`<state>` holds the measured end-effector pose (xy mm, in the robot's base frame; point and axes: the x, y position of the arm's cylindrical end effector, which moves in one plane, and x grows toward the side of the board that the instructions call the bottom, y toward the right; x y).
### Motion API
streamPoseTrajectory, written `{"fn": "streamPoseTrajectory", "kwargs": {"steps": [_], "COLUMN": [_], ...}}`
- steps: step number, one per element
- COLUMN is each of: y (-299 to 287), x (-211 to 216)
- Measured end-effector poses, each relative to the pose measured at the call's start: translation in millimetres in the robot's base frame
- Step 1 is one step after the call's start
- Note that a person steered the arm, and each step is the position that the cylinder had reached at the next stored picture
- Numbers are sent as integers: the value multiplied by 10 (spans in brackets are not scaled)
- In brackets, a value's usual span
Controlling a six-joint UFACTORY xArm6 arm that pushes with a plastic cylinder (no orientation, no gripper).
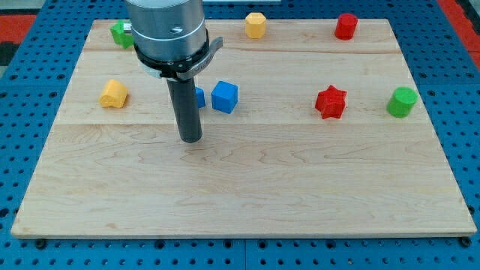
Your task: Push the blue cube into the blue triangle
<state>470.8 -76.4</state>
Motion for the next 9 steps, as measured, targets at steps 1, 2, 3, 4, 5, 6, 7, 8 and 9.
{"fn": "streamPoseTrajectory", "kwargs": {"steps": [1, 2, 3, 4, 5, 6, 7, 8, 9], "y": [84, 565, 787, 817, 745, 553, 513, 169, -15], "x": [0, -119, -325, -802, -911, -913, -966, -936, -863]}}
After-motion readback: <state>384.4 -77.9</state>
